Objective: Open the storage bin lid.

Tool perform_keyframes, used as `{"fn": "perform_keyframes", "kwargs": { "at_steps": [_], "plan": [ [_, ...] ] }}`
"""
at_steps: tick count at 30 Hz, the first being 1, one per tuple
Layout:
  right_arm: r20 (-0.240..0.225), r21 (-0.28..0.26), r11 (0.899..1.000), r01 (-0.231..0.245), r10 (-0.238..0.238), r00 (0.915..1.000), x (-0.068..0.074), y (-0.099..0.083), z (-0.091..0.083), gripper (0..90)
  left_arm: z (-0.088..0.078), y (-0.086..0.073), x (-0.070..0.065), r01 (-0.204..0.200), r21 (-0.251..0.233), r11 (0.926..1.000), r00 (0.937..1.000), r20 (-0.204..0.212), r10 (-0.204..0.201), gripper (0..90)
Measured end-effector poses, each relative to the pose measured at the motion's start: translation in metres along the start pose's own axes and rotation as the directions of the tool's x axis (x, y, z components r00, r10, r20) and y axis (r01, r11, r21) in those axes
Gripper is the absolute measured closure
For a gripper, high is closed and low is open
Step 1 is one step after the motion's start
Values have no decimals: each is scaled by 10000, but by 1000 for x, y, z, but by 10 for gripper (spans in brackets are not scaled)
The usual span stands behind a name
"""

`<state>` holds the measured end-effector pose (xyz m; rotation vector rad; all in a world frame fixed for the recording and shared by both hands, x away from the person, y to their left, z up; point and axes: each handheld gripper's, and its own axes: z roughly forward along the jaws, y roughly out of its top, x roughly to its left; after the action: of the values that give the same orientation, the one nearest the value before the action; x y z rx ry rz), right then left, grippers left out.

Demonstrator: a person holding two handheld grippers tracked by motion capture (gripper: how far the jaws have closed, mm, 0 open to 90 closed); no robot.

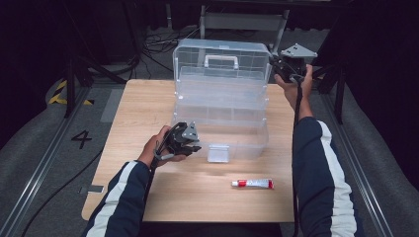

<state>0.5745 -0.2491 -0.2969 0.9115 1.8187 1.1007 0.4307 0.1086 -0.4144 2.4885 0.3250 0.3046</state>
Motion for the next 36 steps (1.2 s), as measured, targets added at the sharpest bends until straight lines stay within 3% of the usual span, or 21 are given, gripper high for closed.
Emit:
{"fn": "perform_keyframes", "kwargs": {
  "at_steps": [2, 12, 14, 21, 28, 36],
  "plan": [
    [-48, 10, 10000, 35, -35, 10000, 0, 1, 1, 835, -3, -1, 0, -59, -205, 9998, 9995, 313, 66, 766],
    [-44, 549, 9984, 155, -153, 9999, 0, 8, 4, 830, -5, 0, -3, -400, 93, 9992, 9992, 11, 399, 770],
    [126, 591, 9980, 207, -215, 9997, 1, 8, 6, 828, -6, -3, 0, -371, -75, 9993, 9991, 183, 373, 776],
    [106, 775, 9968, -177, 169, 9998, -4, 7, 19, 827, -7, -7, 3, -416, -104, 9991, 9985, 337, 420, 785],
    [222, 1451, 9883, -474, 446, 9988, -6, 14, 32, 827, -9, -11, 5, -313, -296, 9991, 9985, 432, 326, 787],
    [179, 1311, 9891, -665, 647, 9977, -9, 6, 43, 832, -11, -13, 4, -404, -259, 9988, 9980, 486, 416, 787]
  ]
}}
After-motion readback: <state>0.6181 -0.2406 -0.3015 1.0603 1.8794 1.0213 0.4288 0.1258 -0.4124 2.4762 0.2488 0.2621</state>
